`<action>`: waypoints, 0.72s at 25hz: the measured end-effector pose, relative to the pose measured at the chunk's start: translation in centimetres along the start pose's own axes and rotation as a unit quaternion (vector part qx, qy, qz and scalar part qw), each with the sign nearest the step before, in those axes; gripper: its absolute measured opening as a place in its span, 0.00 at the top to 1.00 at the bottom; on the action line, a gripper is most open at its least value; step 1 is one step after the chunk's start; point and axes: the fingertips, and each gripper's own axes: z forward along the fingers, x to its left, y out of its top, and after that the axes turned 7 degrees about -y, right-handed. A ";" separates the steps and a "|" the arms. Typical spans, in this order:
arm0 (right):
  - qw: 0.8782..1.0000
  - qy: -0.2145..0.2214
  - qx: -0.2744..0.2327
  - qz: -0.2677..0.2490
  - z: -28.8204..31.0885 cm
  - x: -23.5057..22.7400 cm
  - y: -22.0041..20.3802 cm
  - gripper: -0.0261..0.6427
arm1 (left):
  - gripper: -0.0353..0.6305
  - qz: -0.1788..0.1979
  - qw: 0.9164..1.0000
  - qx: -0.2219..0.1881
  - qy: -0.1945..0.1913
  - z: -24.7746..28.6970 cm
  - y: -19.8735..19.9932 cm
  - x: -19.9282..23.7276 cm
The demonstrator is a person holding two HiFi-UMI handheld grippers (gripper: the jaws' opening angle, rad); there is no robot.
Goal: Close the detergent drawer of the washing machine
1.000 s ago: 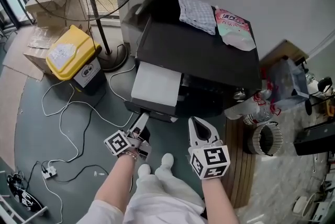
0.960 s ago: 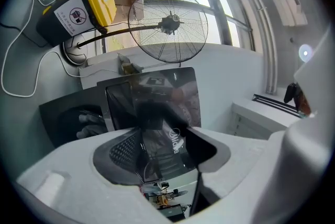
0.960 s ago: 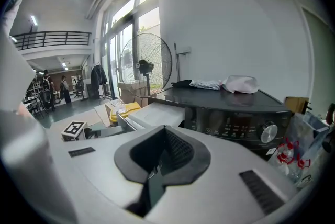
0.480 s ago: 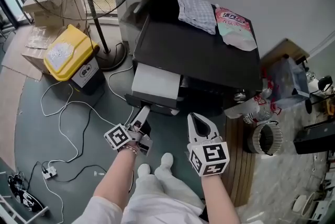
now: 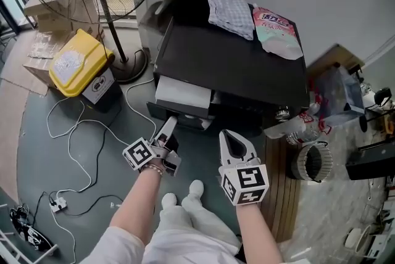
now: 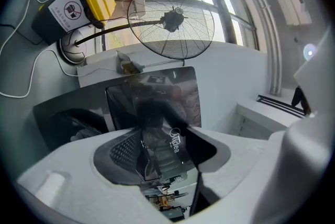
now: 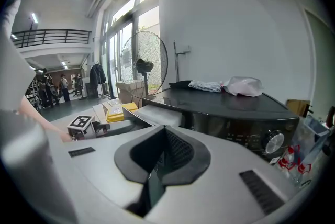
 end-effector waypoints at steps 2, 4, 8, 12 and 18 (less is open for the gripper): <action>1.000 0.000 0.001 0.000 0.2 0.0 -0.1 0.96 | 0.55 0.004 1.000 -0.001 0.002 0.2 0.2 0.3; 1.000 -0.001 0.001 0.001 0.5 -0.2 -0.1 0.96 | 0.55 0.004 1.000 -0.001 0.002 0.5 0.2 0.4; 1.000 0.000 0.004 0.007 0.8 -0.4 0.0 0.96 | 0.55 -0.004 1.000 -0.004 0.006 0.8 0.3 0.4; 1.000 0.011 0.004 0.009 1.2 -0.7 0.1 0.96 | 0.55 -0.005 1.000 -0.019 0.015 1.4 0.6 0.6; 1.000 0.023 -0.004 0.006 2.1 -2.4 0.6 0.96 | 0.55 0.001 0.999 -0.044 0.027 2.4 1.3 1.2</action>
